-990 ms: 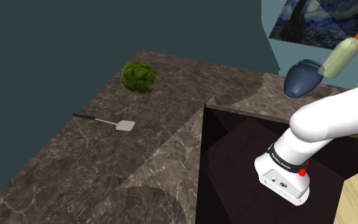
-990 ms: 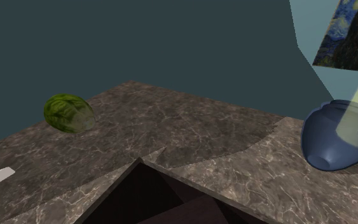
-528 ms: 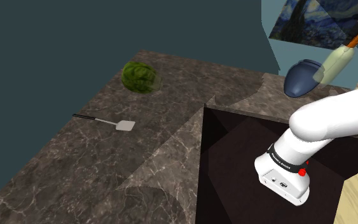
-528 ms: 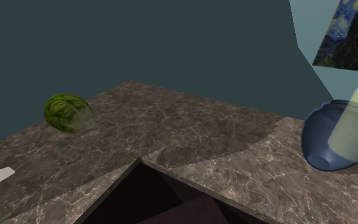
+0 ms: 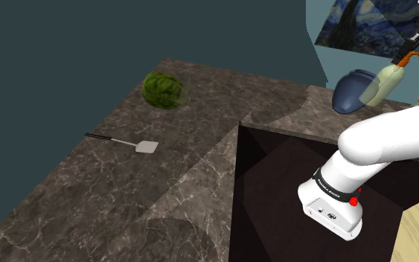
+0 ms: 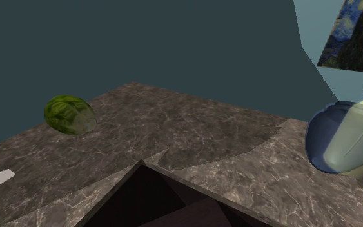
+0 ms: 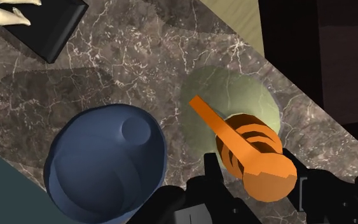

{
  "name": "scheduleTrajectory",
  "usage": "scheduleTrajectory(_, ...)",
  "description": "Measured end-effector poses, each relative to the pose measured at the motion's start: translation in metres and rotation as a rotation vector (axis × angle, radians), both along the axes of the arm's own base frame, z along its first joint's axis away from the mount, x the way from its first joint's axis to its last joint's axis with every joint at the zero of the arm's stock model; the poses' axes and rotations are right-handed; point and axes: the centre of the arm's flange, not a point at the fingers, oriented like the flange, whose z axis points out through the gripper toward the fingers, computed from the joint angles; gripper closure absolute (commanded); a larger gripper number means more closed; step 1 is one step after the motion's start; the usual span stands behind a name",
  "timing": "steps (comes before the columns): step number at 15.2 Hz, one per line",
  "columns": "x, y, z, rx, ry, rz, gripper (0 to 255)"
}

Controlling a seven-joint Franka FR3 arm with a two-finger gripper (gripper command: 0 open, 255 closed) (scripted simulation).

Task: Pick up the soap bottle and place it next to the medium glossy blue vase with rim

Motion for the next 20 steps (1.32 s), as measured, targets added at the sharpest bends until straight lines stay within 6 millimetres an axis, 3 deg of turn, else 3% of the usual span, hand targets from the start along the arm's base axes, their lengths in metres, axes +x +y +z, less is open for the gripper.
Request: scheduleTrajectory(20, -0.001, 0.0, -0.105, 0.0, 0.0, 0.0, 255)
